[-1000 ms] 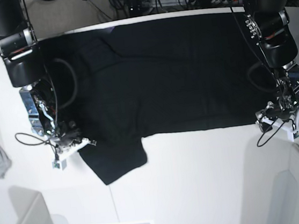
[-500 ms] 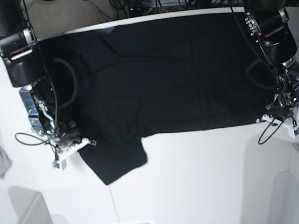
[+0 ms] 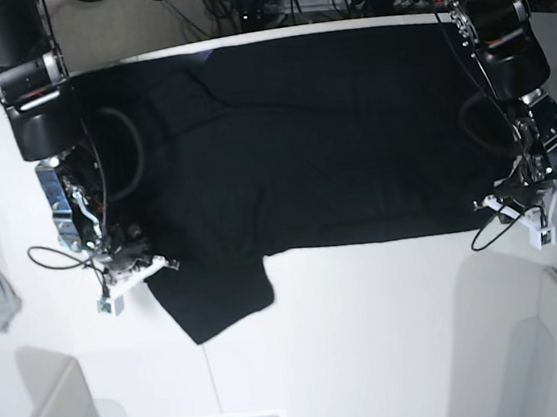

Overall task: Fold the T-shirt properly
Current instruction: 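Grasp the hem corners with both grippers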

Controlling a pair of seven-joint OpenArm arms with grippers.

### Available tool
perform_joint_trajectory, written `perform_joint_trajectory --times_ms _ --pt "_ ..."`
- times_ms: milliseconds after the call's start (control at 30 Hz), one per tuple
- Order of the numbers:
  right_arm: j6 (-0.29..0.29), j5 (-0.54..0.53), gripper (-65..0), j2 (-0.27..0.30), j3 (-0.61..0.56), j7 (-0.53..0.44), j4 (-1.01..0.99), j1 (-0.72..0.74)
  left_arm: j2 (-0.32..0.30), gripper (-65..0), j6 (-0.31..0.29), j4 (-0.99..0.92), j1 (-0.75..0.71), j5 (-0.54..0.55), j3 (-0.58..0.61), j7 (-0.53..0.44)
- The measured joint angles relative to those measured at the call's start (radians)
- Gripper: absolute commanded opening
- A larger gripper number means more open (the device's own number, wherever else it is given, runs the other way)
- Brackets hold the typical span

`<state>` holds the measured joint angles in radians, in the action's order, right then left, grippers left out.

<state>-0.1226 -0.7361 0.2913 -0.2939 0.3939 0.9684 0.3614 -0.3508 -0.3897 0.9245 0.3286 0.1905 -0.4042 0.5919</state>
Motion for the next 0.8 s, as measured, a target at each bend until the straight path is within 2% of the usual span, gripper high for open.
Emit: perform_joint_trajectory --times_ms 67,233,400,633,800 --pt "0.000 0.000 -65.0 -0.001 0.002 0.006 0.026 -0.014 -0.001 -65.0 0.000 0.023 -0.013 -0.001 0.000 0.010" --pt "-0.011 -0.001 -65.0 -0.002 0.112 0.026 0.085 -0.052 -0.002 -65.0 0.000 0.027 -0.015 -0.001 0.000 0.012" --pt "-0.010 0.002 -65.0 0.003 0.117 0.043 0.099 -0.053 -0.001 -65.0 0.000 0.073 -0.022 0.001 0.000 0.028" --pt "-0.011 0.004 -65.0 0.010 0.117 0.043 0.143 -0.066 0.006 -65.0 0.000 0.189 -0.038 0.000 0.000 0.119" --pt "-0.008 0.001 -65.0 0.009 0.117 0.045 0.203 -0.092 0.009 -65.0 -0.003 0.290 -0.076 0.000 -0.081 0.204"
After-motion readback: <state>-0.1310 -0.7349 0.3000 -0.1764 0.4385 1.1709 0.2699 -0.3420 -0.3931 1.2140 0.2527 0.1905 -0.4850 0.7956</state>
